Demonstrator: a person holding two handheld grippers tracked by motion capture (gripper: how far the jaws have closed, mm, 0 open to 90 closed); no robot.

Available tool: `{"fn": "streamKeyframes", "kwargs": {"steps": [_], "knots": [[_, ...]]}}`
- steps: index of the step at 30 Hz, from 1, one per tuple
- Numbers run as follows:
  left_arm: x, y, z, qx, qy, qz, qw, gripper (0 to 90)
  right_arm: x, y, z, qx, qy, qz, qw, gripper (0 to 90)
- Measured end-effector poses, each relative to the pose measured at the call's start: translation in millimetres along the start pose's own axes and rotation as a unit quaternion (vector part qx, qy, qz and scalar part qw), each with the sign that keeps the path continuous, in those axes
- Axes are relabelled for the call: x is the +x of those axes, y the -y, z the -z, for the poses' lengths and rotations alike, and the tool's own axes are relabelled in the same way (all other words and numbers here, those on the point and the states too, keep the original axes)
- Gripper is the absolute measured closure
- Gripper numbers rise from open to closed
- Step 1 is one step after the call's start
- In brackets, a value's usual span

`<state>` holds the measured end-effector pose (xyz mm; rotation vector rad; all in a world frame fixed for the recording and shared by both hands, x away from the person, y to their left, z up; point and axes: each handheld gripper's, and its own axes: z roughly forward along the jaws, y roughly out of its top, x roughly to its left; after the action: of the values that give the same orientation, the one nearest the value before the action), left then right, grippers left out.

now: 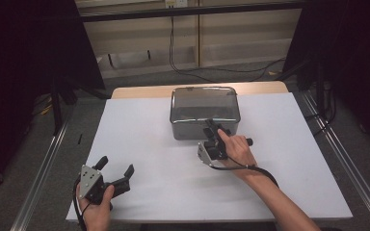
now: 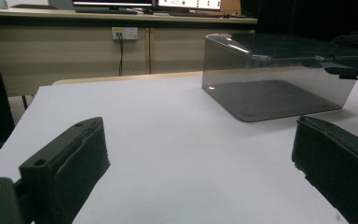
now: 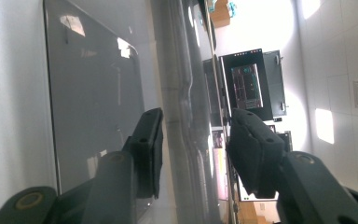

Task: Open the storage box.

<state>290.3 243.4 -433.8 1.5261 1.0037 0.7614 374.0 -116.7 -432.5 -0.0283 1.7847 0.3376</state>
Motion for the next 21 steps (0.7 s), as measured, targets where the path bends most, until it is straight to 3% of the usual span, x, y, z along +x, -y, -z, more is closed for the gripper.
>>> {"fn": "streamKeyframes", "kwargs": {"steps": [5,12,21], "knots": [[0.9,0.2,-0.7,0.004,-0.005,0.000,1.0000,2.6,0.1,1.4,-1.7,0.003,-0.001,0.000,1.0000,63.4],[0.6,0.4,-1.1,0.012,0.002,-0.003,0.9999,2.7,4.7,-0.4,-3.8,0.006,0.000,0.020,0.9998,69.8],[-0.5,0.5,-2.5,0.019,0.012,-0.004,0.9997,2.8,2.3,-1.8,-3.1,-0.003,0.002,0.015,0.9999,78.3]]}}
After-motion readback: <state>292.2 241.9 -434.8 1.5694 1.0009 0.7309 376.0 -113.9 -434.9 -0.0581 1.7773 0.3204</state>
